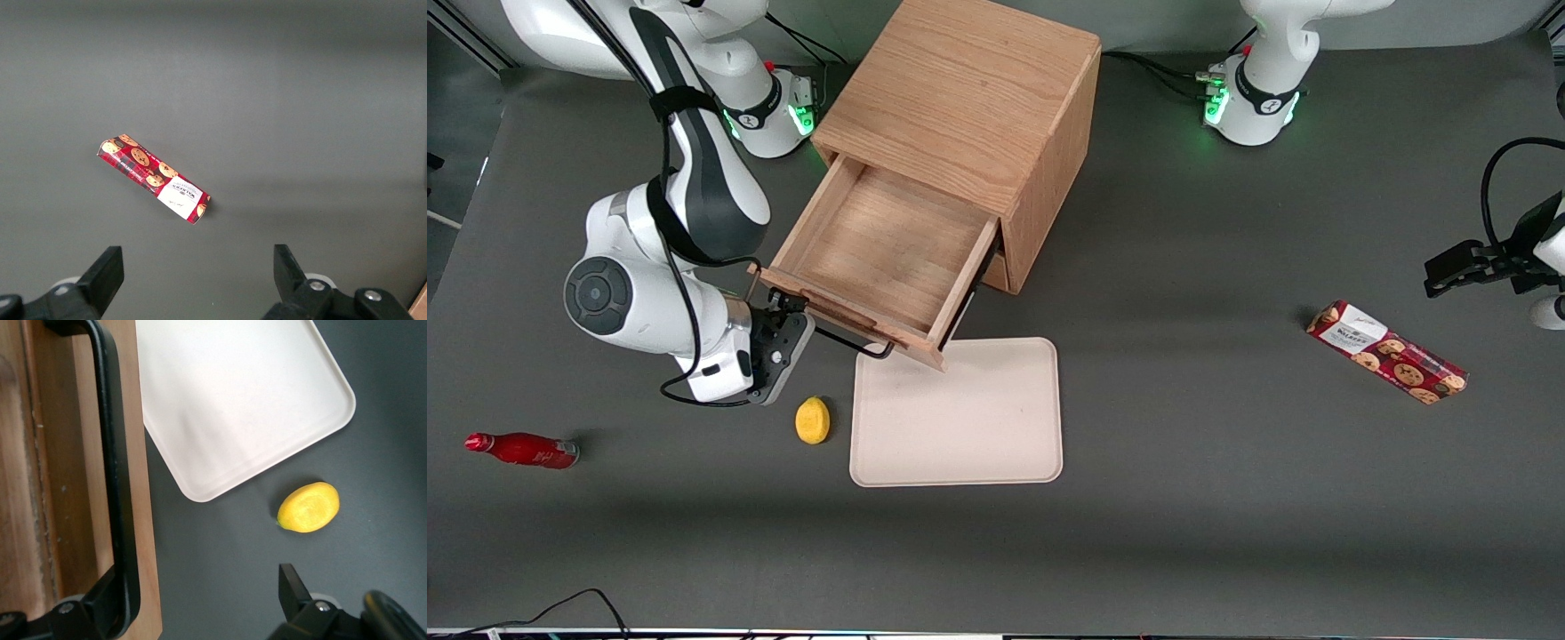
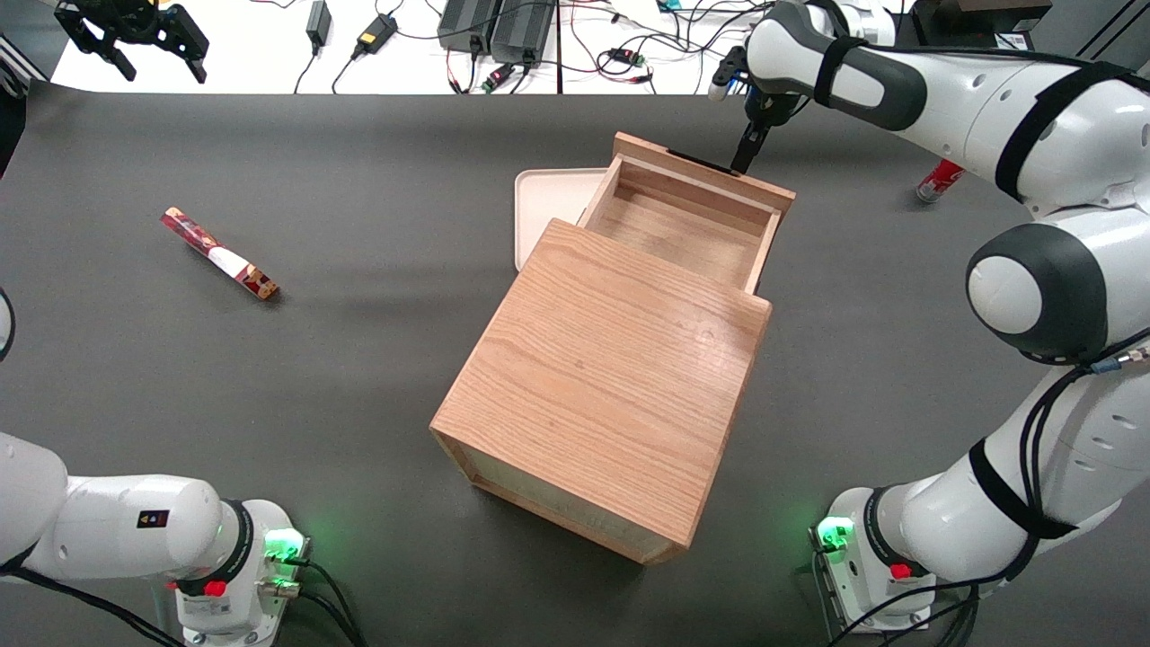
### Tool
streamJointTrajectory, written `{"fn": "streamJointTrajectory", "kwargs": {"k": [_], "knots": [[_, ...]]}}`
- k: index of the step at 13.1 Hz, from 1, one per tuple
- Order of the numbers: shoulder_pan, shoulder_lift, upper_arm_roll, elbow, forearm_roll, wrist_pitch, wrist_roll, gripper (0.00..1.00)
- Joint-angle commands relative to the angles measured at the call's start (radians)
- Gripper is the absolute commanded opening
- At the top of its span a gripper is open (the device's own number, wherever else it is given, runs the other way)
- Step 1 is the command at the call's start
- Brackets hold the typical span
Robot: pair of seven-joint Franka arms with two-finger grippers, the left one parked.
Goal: Open upper drawer
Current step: 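Pull the upper drawer outward from the cabinet with the right gripper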
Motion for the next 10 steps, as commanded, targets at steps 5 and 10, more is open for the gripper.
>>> {"fn": "streamJointTrajectory", "kwargs": {"k": [5,10], "knots": [[-0.012,0.03,0.005,0.057,-0.015,-0.004,-0.018,1.0],[-0.011,0.033,0.005,0.092,-0.005,-0.025,-0.01,1.0]]}}
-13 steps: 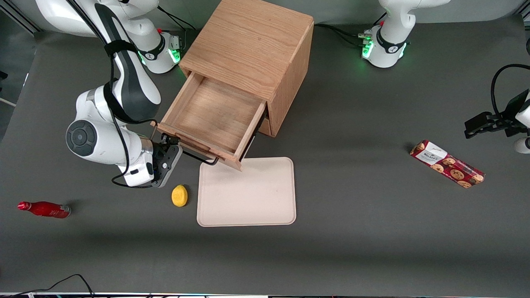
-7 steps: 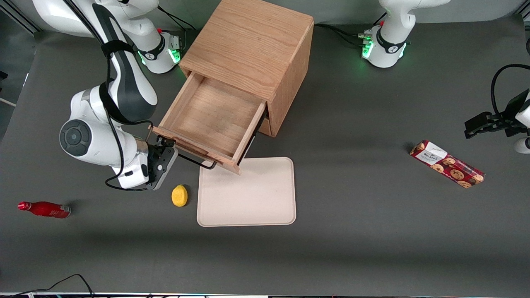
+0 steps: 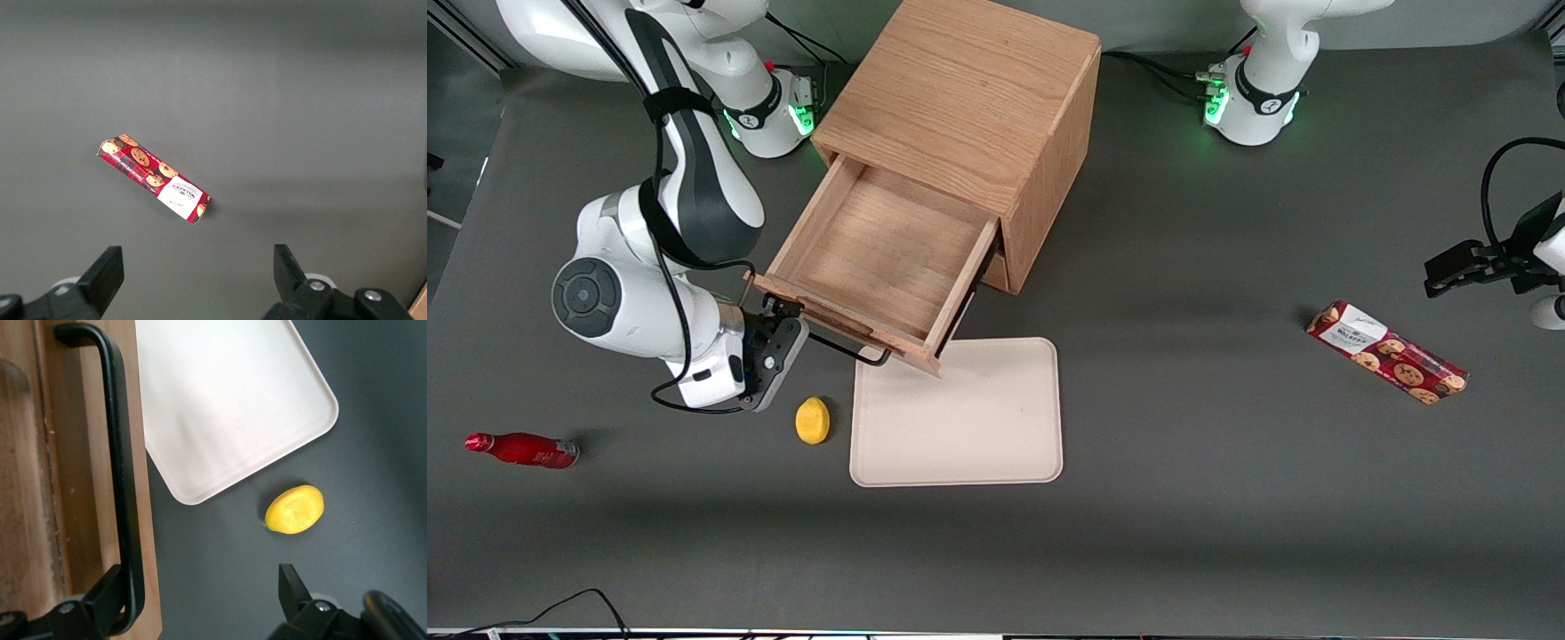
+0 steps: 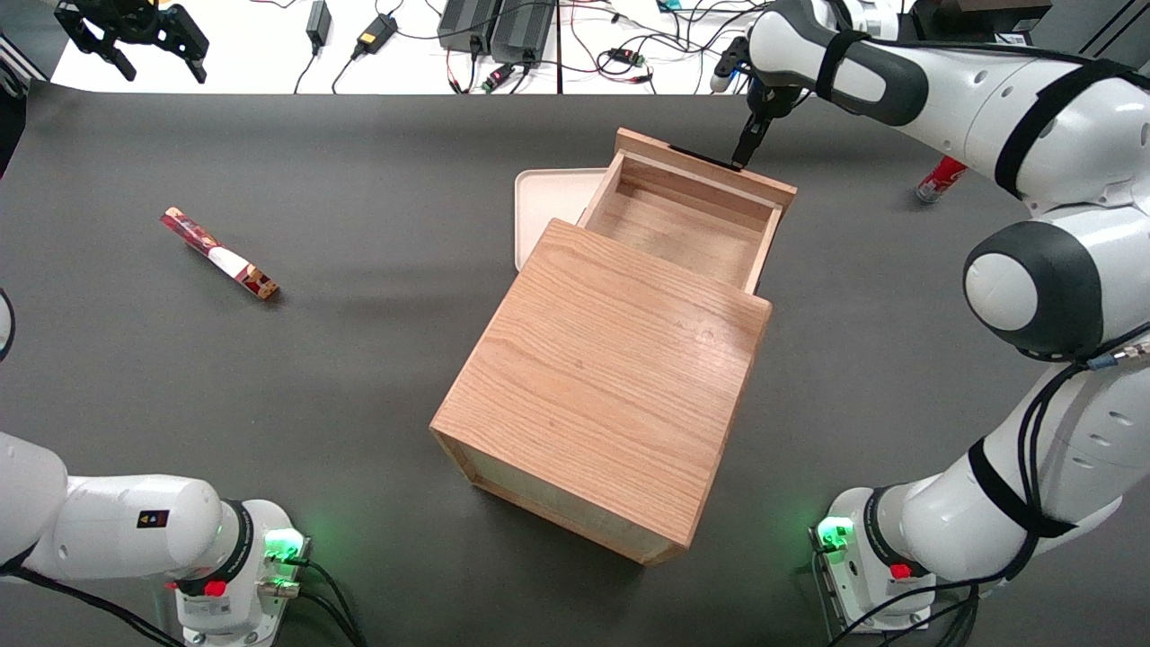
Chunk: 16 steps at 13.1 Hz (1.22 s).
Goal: Open upper drawer
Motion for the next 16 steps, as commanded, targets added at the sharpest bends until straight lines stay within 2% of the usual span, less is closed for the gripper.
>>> {"fn": "streamJointTrajectory", "kwargs": {"k": [1,6,11,16], "knots": [[-0.007,0.02,0.005,0.092,0.001,-0.069,-0.004,1.0],[-0.009,-0.052,0.002,0.16,0.001,-0.218,0.038,1.0],[-0.061,-0.219,0.001,0.154,-0.014,-0.407,0.379,1.0],[-0.093,-0.364,-0.025,0.077,-0.154,-0.45,0.597,1.0]]}}
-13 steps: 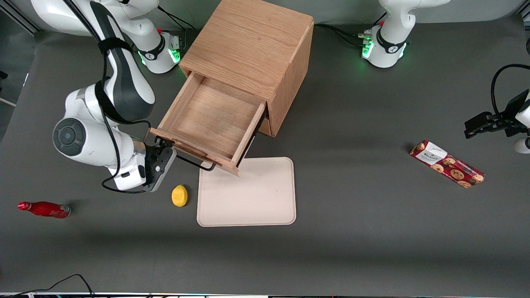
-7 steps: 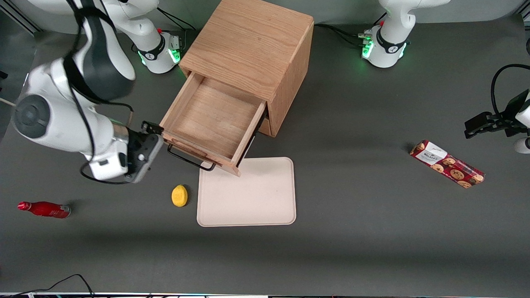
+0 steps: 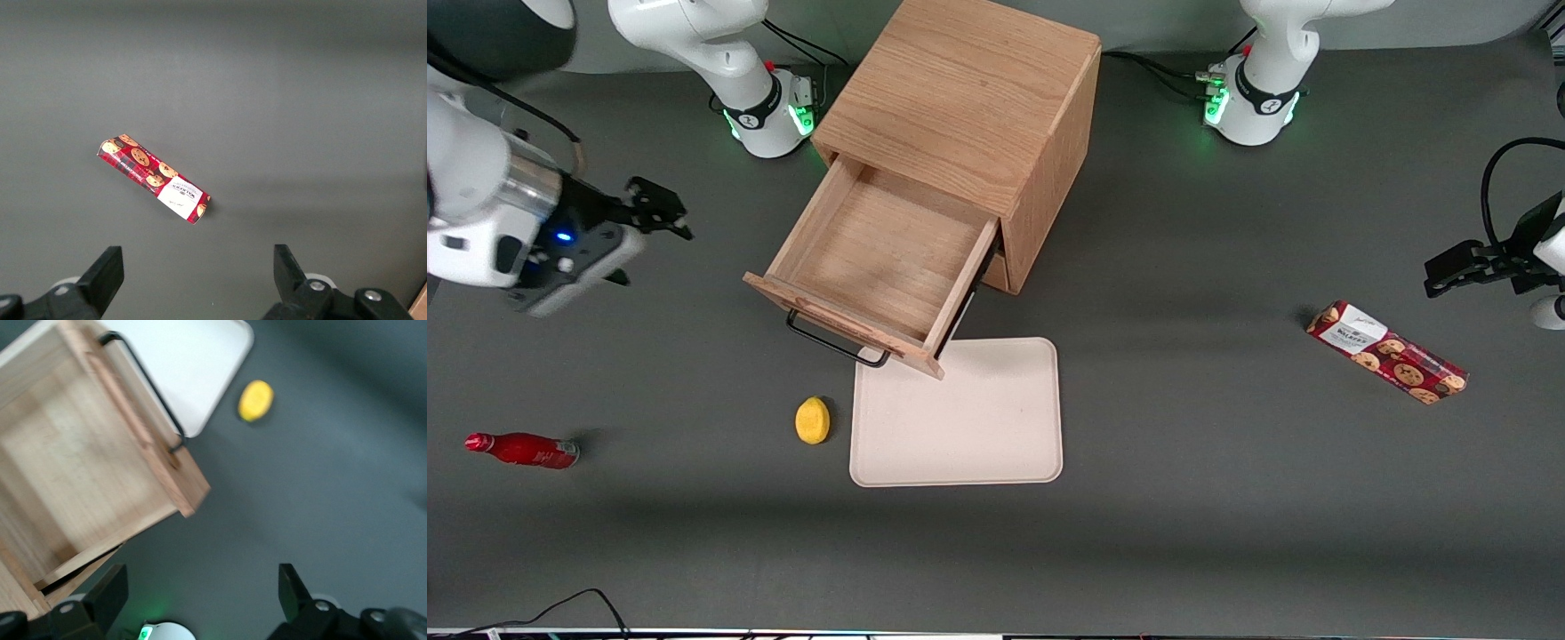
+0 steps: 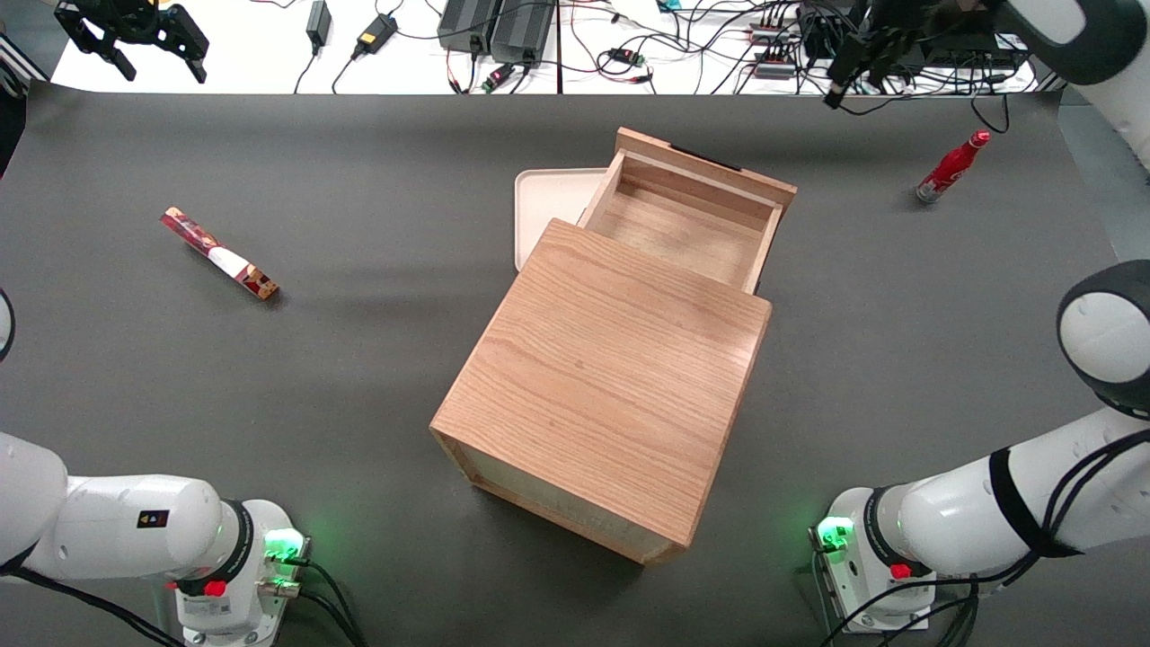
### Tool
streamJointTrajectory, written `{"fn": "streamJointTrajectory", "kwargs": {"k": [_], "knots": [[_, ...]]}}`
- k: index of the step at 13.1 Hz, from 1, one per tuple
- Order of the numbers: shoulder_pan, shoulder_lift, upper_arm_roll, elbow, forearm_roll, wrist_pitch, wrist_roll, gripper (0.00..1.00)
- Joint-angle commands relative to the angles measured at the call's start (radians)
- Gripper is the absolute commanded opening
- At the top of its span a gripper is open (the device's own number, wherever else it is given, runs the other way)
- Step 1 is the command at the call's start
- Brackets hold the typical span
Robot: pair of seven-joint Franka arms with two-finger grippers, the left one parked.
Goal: Open upper drawer
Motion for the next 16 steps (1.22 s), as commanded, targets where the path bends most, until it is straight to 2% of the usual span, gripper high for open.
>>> {"fn": "streamJointTrajectory", "kwargs": {"k": [1,4,6,8,16], "knots": [[-0.022,-0.107,0.001,-0.117,-0.058,0.016,0.14,1.0],[-0.1,-0.185,0.002,-0.251,-0.06,0.099,0.162,1.0],[-0.163,-0.178,0.004,-0.249,-0.101,0.11,0.162,1.0],[-0.203,-0.173,0.002,-0.248,-0.108,0.121,0.159,1.0],[-0.226,-0.156,0.002,-0.216,-0.106,0.108,0.167,1.0]]}}
